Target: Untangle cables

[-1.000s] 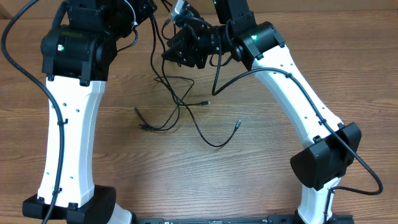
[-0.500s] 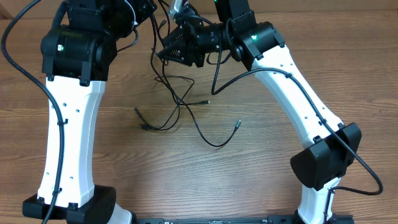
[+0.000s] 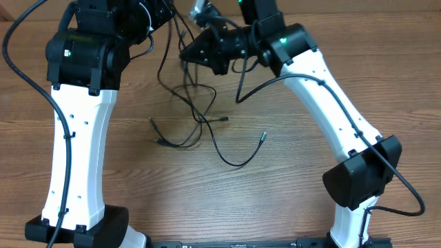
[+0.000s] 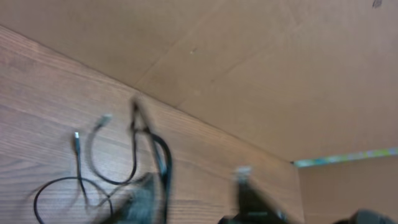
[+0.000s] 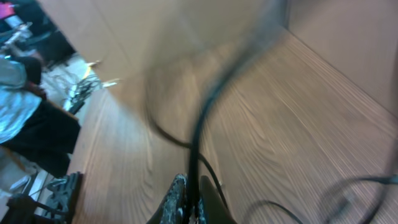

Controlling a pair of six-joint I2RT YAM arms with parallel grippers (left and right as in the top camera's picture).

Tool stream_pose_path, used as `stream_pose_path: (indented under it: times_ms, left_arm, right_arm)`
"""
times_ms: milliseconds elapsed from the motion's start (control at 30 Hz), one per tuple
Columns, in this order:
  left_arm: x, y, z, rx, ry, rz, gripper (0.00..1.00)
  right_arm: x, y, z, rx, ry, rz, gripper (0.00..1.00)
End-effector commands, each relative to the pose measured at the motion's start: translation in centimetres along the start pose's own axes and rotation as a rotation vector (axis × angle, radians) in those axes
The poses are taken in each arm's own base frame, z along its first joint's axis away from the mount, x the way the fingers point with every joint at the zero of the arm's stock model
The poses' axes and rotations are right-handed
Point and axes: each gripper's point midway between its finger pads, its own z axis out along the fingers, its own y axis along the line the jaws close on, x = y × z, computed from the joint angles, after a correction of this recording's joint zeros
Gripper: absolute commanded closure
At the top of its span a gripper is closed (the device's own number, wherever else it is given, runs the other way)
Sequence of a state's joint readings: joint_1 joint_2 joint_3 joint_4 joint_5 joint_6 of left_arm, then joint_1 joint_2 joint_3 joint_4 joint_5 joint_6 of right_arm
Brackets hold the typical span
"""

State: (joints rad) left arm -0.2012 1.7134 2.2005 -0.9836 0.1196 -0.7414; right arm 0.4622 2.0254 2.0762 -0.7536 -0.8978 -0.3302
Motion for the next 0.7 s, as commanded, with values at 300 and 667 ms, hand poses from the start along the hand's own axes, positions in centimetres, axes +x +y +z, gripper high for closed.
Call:
stream_pose_path:
  times_ms: [300,667]
  left_arm:
    - [0.1,-0.2,-0.7,-0.002,0.007,0.128,0.33]
    - [4.7,0.5,0.9,0.064,0.181,0.614,0.35]
  right_arm:
    - [0.5,-5.2,-10.1,0.168,-0.038,0.141,0.96]
    - [-5.8,2.3,-15.6,0.216,-0.146,-0.026,0.96]
